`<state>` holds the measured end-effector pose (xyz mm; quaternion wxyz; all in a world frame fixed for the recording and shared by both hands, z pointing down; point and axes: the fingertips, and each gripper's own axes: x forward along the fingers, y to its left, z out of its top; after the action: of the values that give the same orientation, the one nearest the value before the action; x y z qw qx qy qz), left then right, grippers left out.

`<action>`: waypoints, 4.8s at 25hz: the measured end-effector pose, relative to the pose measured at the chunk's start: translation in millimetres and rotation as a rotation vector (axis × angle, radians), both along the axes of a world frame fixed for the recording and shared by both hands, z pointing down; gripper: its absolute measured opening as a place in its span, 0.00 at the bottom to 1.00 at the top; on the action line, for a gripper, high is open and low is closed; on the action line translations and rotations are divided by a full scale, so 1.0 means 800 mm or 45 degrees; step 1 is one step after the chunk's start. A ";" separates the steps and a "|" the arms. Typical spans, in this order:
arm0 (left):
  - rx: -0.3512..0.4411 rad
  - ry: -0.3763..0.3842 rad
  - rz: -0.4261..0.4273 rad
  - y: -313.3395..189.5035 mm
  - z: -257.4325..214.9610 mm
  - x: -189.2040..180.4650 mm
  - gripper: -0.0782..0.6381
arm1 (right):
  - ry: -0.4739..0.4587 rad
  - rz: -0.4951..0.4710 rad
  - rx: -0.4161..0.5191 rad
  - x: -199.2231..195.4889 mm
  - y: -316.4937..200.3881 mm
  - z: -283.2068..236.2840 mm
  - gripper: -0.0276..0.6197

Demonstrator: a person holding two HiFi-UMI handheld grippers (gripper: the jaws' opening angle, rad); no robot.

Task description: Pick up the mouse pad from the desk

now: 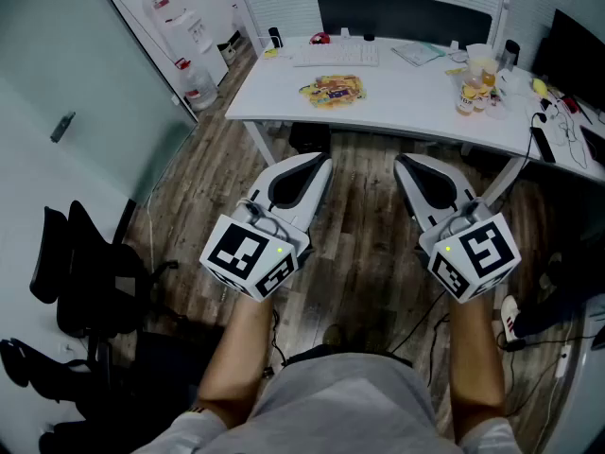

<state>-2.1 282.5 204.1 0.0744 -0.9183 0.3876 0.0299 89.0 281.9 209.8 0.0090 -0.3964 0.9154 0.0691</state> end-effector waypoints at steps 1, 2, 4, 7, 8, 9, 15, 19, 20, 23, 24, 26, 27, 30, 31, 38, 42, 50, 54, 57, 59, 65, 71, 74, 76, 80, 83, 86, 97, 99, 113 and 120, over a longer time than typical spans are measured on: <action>0.001 0.000 0.000 0.000 0.000 0.000 0.13 | 0.002 0.001 0.001 0.001 0.000 0.000 0.06; 0.001 0.000 0.000 -0.001 0.000 0.001 0.13 | 0.005 0.002 0.002 0.001 0.000 0.000 0.06; 0.002 0.001 0.000 -0.001 -0.001 0.000 0.13 | 0.007 0.001 0.003 0.001 -0.001 0.000 0.06; -0.001 0.002 0.000 -0.001 0.000 -0.001 0.13 | -0.024 -0.034 -0.012 -0.002 0.002 -0.002 0.06; -0.003 0.002 -0.001 -0.001 0.000 -0.001 0.13 | -0.041 -0.044 -0.018 -0.003 0.003 -0.003 0.06; -0.005 0.003 -0.003 -0.001 0.001 -0.001 0.13 | -0.053 -0.048 -0.021 -0.002 0.003 -0.003 0.06; -0.014 0.008 -0.018 -0.004 0.009 -0.003 0.13 | -0.068 -0.038 -0.029 0.005 -0.002 0.002 0.06; -0.025 0.020 -0.053 -0.008 0.011 -0.004 0.13 | -0.074 -0.051 -0.036 0.012 -0.007 0.003 0.06; -0.026 0.021 -0.062 -0.008 0.012 -0.003 0.13 | -0.075 -0.056 -0.038 0.014 -0.009 0.003 0.06; -0.029 0.023 -0.088 -0.010 0.014 0.000 0.13 | -0.078 -0.077 -0.041 0.019 -0.012 0.006 0.06; -0.029 0.022 -0.097 -0.011 0.015 0.002 0.13 | -0.078 -0.085 -0.041 0.021 -0.012 0.006 0.06; -0.032 0.025 -0.118 -0.013 0.015 0.006 0.13 | -0.076 -0.099 -0.039 0.027 -0.015 0.006 0.06; -0.031 0.024 -0.127 -0.014 0.014 0.009 0.13 | -0.076 -0.105 -0.037 0.031 -0.016 0.005 0.06; -0.024 0.015 -0.147 -0.016 0.014 0.021 0.13 | -0.074 -0.117 -0.028 0.047 -0.019 0.003 0.06; -0.025 0.014 -0.155 -0.017 0.014 0.025 0.13 | -0.072 -0.120 -0.024 0.053 -0.020 0.003 0.06; -0.032 -0.001 -0.201 -0.016 0.024 0.034 0.13 | -0.072 -0.136 -0.030 0.074 -0.026 0.014 0.06; -0.035 -0.001 -0.217 -0.023 0.026 0.031 0.13 | -0.066 -0.152 -0.042 0.073 -0.031 0.021 0.06; -0.033 0.019 -0.225 -0.061 0.029 0.017 0.13 | -0.049 -0.135 -0.048 0.069 -0.065 0.027 0.06; -0.027 0.029 -0.220 -0.095 0.031 0.002 0.13 | -0.033 -0.128 -0.046 0.057 -0.097 0.028 0.06; -0.026 0.036 -0.218 -0.129 0.035 -0.014 0.13 | -0.017 -0.122 -0.049 0.043 -0.129 0.031 0.06; -0.030 0.036 -0.213 -0.154 0.040 -0.026 0.13 | -0.006 -0.119 -0.054 0.031 -0.152 0.034 0.06; -0.051 0.015 -0.198 -0.230 0.049 -0.069 0.13 | 0.012 -0.090 -0.074 -0.008 -0.227 0.041 0.06; -0.070 -0.005 -0.160 -0.301 0.060 -0.113 0.13 | 0.023 -0.045 -0.094 -0.049 -0.293 0.048 0.06; -0.079 -0.015 -0.131 -0.331 0.068 -0.129 0.13 | 0.030 -0.019 -0.104 -0.067 -0.322 0.053 0.06; -0.081 -0.020 -0.114 -0.349 0.071 -0.139 0.13 | 0.035 -0.004 -0.111 -0.078 -0.338 0.055 0.06; -0.088 -0.004 -0.098 -0.378 0.075 -0.158 0.13 | 0.056 0.015 -0.121 -0.097 -0.362 0.058 0.06; -0.093 0.001 -0.091 -0.395 0.079 -0.168 0.13 | 0.064 0.027 -0.126 -0.104 -0.378 0.060 0.06; -0.098 0.002 -0.087 -0.408 0.082 -0.174 0.13 | 0.065 0.041 -0.124 -0.108 -0.390 0.059 0.06; -0.101 -0.014 -0.090 -0.443 0.086 -0.180 0.13 | 0.075 0.050 -0.119 -0.108 -0.427 0.062 0.06; -0.103 -0.020 -0.099 -0.452 0.087 -0.180 0.13 | 0.076 0.045 -0.112 -0.108 -0.437 0.063 0.06; -0.163 -0.091 -0.125 -0.551 0.115 -0.158 0.13 | 0.097 0.060 -0.153 -0.078 -0.542 0.094 0.06; -0.218 -0.128 -0.160 -0.600 0.139 -0.148 0.13 | 0.156 0.070 -0.186 -0.069 -0.597 0.120 0.06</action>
<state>-120.3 -197.8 315.3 0.0168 -0.8956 0.4412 -0.0542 34.1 -195.4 305.5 -0.0776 -0.4160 0.9057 0.0266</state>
